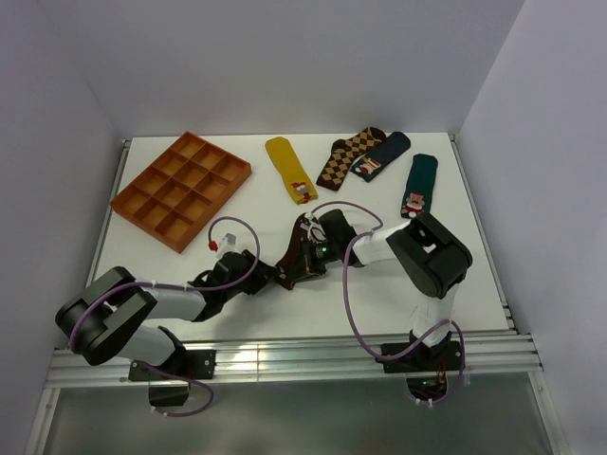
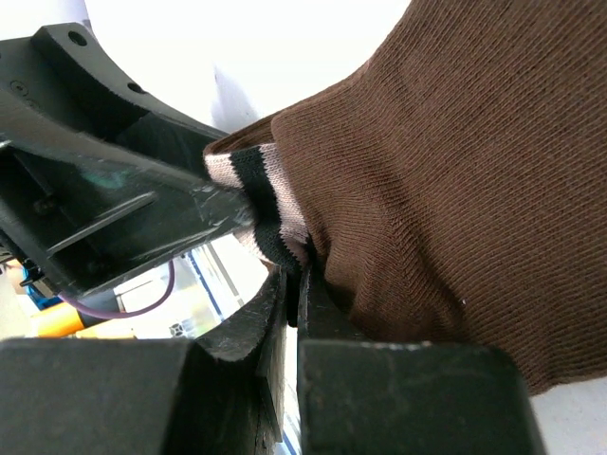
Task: Roll the socks
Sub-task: Roll the sock at the center of the board.
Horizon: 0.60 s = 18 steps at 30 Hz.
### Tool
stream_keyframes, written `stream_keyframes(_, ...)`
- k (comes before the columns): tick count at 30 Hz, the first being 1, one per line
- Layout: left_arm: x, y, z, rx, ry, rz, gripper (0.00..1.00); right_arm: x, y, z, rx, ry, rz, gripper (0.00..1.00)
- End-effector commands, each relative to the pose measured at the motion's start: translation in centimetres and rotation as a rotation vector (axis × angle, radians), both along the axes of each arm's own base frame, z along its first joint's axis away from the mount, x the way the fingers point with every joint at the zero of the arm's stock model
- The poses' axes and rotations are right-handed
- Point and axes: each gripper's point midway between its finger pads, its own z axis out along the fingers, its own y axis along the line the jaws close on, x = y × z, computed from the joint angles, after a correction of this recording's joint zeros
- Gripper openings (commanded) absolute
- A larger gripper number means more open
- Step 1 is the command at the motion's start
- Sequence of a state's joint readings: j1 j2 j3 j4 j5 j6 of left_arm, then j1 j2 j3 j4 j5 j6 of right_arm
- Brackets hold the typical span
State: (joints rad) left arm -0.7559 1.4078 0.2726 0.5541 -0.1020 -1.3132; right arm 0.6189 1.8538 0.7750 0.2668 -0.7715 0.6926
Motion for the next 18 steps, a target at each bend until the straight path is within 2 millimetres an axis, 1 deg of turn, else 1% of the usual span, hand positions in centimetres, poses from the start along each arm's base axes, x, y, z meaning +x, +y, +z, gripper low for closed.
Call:
stream_keyframes(1,-0.5,0.8,-1.9,0.065,0.06,0.016,0.35,0.9,-0.5,-1.5,-0.063,-0.018,-0.028,0.03)
stream_keyframes(5,-0.6,1.2,-2.6,0.101,0.09,0.029,0.18,1.2,-0.7,-1.1,-0.07,-0.057,-0.028,0.05)
stream_keyframes(6,-0.6,1.2,-2.6,0.107,0.096,0.029,0.15,1.3,-0.8,-0.7,-0.068,-0.076,-0.024,0.09)
stream_keyframes(7,-0.7,1.3,-2.8,0.122,0.103,0.024,0.09,1.4,-0.8,-0.6,-0.07,-0.093,-0.03,0.12)
stream_keyframes(8,-0.6,1.3,-2.7,0.13,0.105,0.025,0.06,1.5,-0.9,-0.3,-0.068,-0.107,-0.033,0.15)
stream_keyframes(9,-0.4,1.1,-2.5,0.135,0.104,0.02,0.0,1.5,-0.9,0.3,-0.059,-0.138,-0.033,0.21)
stream_keyframes(10,-0.7,1.4,-2.8,0.159,0.122,0.017,0.0,1.8,-1.0,0.7,-0.059,-0.167,-0.041,0.24)
stream_keyframes(11,-0.8,1.6,-3.0,0.182,0.135,0.018,0.0,1.7,-1.2,0.8,-0.06,-0.19,-0.043,0.27)
stream_keyframes(12,-0.3,1.2,-2.4,0.188,0.132,0.013,0.0,1.9,-1.4,1.2,-0.06,-0.219,-0.052,0.32)
stream_keyframes(13,-0.2,1.2,-2.4,0.207,0.139,0.012,0.0,2.6,-1.5,2.4,-0.06,-0.28,-0.074,0.33)
stream_keyframes(14,-0.6,1.8,-2.9,0.25,0.168,0.007,0.0,2.7,-1.9,2.4,-0.081,-0.326,-0.078,0.34)
stream_keyframes(15,-0.7,1.7,-2.8,0.26,0.18,0.0,0.0,2.7,-1.9,2.9,-0.088,-0.371,-0.075,0.36)
stream_keyframes(16,-0.3,1.3,-2.1,0.268,0.177,-0.009,0.0,2.7,-2.0,3.4,-0.09,-0.415,-0.074,0.37)
stream_keyframes(17,-0.4,1.5,-2.1,0.294,0.193,-0.015,0.0,3.4,-2.2,4.7,-0.102,-0.505,-0.092,0.38)
stream_keyframes(18,-0.3,1.3,-1.8,0.317,0.207,-0.029,0.0,2.9,-2.2,5.0,-0.111,-0.547,-0.079,0.4)
